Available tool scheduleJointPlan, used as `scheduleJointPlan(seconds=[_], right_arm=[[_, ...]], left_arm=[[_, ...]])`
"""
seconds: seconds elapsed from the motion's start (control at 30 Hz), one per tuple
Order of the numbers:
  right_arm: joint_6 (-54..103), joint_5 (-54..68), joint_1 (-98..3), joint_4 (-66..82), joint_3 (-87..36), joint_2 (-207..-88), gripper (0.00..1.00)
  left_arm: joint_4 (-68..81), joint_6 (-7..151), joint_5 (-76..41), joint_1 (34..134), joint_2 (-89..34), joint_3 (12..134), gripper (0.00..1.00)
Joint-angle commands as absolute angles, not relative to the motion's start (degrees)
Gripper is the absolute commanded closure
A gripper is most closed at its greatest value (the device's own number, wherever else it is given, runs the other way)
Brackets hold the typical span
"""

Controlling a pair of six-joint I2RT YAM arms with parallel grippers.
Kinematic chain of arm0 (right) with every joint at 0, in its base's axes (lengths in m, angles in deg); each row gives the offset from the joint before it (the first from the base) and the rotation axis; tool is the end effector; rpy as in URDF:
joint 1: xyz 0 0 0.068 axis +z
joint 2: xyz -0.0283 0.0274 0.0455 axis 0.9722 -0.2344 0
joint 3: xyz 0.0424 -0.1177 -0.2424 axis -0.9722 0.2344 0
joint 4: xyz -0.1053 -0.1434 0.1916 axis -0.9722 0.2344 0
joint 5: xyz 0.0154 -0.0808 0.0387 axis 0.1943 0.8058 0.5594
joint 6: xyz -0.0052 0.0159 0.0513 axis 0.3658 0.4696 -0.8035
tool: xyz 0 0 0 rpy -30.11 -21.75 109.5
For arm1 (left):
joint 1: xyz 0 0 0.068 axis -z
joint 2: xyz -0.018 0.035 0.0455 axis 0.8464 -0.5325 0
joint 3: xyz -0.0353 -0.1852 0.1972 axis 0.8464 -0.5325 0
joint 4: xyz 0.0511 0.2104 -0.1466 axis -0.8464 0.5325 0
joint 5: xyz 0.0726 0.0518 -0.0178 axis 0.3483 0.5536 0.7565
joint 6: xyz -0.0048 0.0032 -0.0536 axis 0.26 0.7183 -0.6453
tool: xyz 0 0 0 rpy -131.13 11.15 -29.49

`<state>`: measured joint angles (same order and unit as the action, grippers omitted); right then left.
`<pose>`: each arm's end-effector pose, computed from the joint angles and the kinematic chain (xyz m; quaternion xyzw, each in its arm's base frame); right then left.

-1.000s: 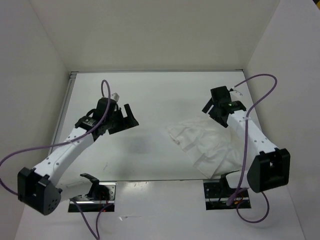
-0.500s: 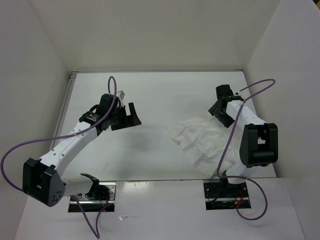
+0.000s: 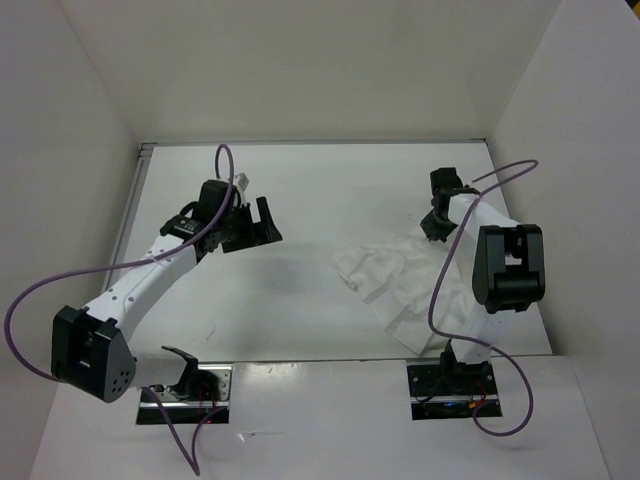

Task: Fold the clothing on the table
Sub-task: Grab the skirt from the pile, then move the skirt to the center of the board

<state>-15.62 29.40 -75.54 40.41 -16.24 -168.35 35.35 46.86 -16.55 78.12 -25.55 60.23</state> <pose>0.3478 -0.0038 0.1785 0.4049 0.8860 -0.0433 0.2217 0.2619 -0.1016 0.2909 -0.1025 0.9046 -0.2452 0.3333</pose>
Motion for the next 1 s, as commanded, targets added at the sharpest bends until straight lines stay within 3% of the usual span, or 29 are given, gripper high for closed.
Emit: scheduleJointPlan(seconds=[0.0,0.13,0.33,0.6,0.83,0.97], right_arm=[[-13.2,27.1,-71.6,38.4,-22.0,-162.3,1.0],[-7.3,19.7,-65.5,35.9,-33.6,-154.5,1.0],[-3.9,1.1,-65.5,34.7,-44.9,-150.5,1.0],[-6.3,-4.6,-69.1,31.5,-36.9,-137.5,1.0],[-5.1,-9.8,-71.2,32.5,-31.5,-138.5,1.0],[0.4,-8.0,-62.0,37.7,-39.6,-146.3,1.0]], left_arm=[[33.9,48.7,-17.0,76.8,-25.6,62.3,0.02],[33.4,48.7,-17.5,73.9,-25.6,62.3,0.02],[33.4,48.7,-16.1,68.9,-25.1,62.3,0.02],[35.2,49.2,-13.1,67.2,-25.1,61.8,0.02],[35.2,49.7,-14.8,67.2,-26.7,62.3,0.02],[34.6,49.7,-14.8,67.2,-27.3,62.3,0.02]])
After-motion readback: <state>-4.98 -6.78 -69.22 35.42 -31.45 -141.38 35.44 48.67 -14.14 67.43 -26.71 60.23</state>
